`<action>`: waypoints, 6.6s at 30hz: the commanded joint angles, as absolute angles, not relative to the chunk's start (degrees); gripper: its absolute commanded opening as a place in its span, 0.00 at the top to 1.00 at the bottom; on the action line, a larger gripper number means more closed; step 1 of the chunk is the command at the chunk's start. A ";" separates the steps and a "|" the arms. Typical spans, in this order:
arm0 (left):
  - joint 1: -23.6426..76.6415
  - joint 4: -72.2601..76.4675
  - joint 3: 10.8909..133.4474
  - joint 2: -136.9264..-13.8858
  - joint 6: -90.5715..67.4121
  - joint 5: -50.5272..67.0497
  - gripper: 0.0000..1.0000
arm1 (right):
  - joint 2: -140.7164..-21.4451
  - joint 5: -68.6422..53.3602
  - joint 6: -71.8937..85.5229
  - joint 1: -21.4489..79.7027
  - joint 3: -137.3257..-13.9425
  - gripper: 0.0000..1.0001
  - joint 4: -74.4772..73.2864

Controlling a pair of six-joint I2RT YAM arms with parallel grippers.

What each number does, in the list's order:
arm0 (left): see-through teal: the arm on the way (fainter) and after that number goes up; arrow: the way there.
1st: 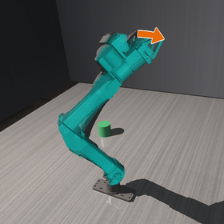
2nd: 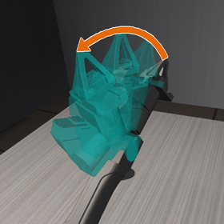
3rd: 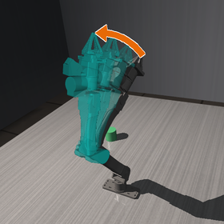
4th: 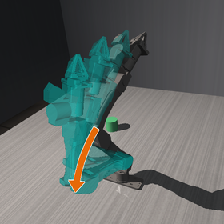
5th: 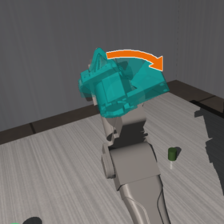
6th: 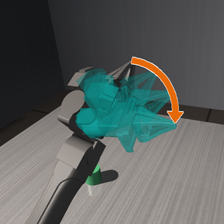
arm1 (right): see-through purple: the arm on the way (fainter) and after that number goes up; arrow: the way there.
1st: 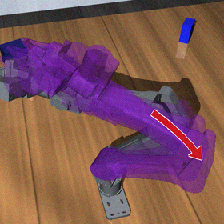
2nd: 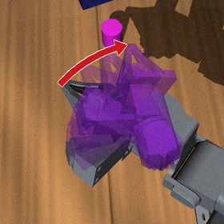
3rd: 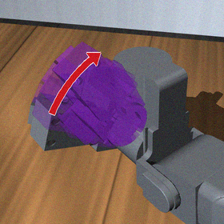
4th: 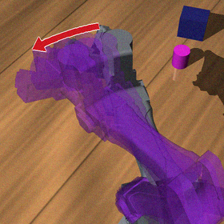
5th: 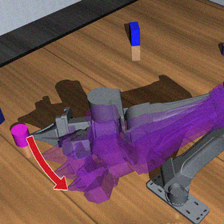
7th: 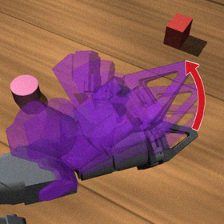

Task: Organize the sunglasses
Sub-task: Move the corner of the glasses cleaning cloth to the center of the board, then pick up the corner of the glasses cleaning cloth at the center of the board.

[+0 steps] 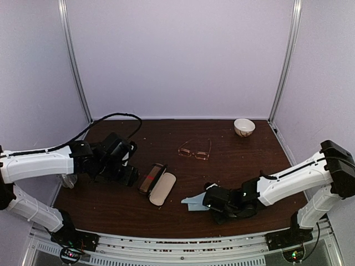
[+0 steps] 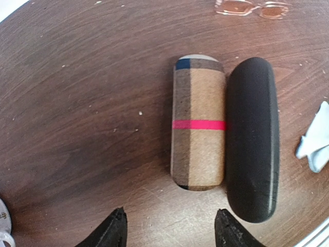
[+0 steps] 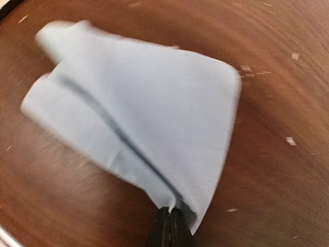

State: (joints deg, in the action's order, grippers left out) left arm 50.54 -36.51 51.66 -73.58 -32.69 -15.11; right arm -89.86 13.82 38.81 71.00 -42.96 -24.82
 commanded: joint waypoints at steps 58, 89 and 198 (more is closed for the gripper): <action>50.10 -29.51 46.57 -69.08 -28.13 -13.45 0.40 | -96.78 -1.59 30.34 62.32 -49.99 0.87 -27.05; 50.10 -28.65 46.69 -64.73 -24.80 -11.75 0.39 | -103.10 6.08 17.53 47.46 -60.53 1.00 -30.45; 65.39 -14.02 76.00 -120.75 14.80 3.92 1.00 | -62.28 -5.12 34.00 43.90 -26.81 0.21 -12.44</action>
State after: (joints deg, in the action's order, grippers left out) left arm 65.36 -15.05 77.21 -119.11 15.11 5.08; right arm -65.21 1.06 31.20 44.23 -30.96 -19.77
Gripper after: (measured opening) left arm 0.009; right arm 0.795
